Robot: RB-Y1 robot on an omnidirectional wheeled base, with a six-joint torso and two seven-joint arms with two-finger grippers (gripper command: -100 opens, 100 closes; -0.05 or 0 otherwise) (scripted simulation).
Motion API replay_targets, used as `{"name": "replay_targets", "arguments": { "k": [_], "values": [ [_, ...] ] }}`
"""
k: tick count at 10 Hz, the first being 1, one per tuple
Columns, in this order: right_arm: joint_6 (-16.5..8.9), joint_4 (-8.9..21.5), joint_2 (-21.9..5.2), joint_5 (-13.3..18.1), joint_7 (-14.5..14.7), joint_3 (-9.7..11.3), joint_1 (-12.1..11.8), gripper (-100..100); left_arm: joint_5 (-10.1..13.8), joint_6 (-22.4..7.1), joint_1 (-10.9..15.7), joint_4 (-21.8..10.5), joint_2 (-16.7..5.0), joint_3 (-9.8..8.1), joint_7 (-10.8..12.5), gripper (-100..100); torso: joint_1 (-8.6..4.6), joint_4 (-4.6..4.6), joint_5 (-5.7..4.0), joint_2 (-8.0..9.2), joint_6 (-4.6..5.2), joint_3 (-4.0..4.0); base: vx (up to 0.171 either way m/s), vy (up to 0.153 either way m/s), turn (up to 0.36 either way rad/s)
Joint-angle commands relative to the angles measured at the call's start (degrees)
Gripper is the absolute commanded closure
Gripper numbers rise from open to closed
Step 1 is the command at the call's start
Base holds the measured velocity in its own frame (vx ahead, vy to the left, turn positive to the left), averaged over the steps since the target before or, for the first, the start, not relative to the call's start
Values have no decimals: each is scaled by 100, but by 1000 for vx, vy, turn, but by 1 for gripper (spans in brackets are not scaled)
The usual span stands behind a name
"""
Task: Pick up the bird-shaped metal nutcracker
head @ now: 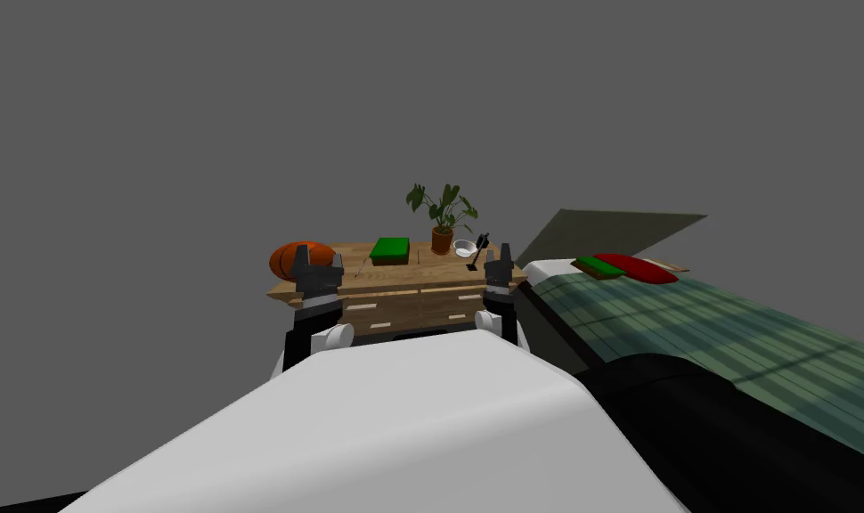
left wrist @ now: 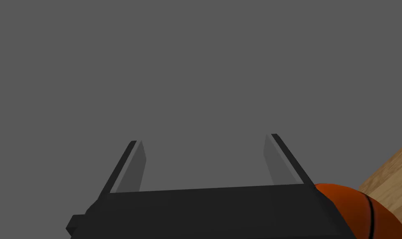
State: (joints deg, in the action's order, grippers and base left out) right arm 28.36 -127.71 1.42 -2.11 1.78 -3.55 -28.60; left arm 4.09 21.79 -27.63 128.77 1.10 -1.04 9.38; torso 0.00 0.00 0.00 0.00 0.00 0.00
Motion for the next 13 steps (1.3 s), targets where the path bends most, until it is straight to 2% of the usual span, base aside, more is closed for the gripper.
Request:
{"name": "replay_targets", "arguments": {
  "k": [1, 3, 6, 7, 8, 9, 10, 11, 12, 13],
  "values": [
    [0, 0, 0, 0, 0, 0, 0, 0, 1, -80, 70, -55, -177, -30, 109, -100, 0, 0, 0, 0, 0, 0, -8, 0, -75],
    [0, 0, 0, 0, 0, 0, 1, 0, 0, -273, 232, -181, -433, -105, 363, -100, 2, 1, 0, 6, 2, 3, -24, 5, -145],
    [0, 0, 0, 0, 0, 0, 1, 0, -6, -754, 623, -478, -767, -299, 877, -100, 6, 3, 1, 13, 3, 7, -42, 9, -219],
    [0, 0, 0, 0, 0, 0, 1, 0, -6, -754, 623, -478, -767, -299, 979, -100, 6, 3, 1, 16, 2, 9, -30, 8, -57],
    [0, 0, 0, 0, 0, 0, 0, 0, -11, -962, 786, -600, -862, -385, 1188, -100, 5, 3, 1, 12, -1, 7, -27, -3, -171],
    [0, 0, 0, 0, 0, 0, 1, 0, -11, -962, 786, -600, -862, -385, 1237, -100, 1, 2, 0, 9, 3, 5, -23, 1, -96],
    [0, 0, 0, 0, 0, 0, 0, 0, -17, -1191, 963, -731, -952, -481, 1439, -100, 2, 2, 0, 8, -2, 5, -29, 1, -191],
    [0, 0, 0, 0, 0, 0, 1, 0, -17, -1191, 963, -731, -952, -481, 1517, -100, 3, 2, 1, 8, 2, 5, -29, 4, -116],
    [0, 0, 0, 0, 0, 0, 0, 0, -26, -1440, 1152, -871, -1038, -587, 1720, -100, 3, 2, 1, 9, -1, 5, -36, -3, -189],
    [0, 0, 0, 0, 0, 0, 1, 0, -26, -1440, 1152, -871, -1038, -587, 1816, -100, 2, 2, 0, 11, 2, 6, -31, 0, -111]
  ]
}}
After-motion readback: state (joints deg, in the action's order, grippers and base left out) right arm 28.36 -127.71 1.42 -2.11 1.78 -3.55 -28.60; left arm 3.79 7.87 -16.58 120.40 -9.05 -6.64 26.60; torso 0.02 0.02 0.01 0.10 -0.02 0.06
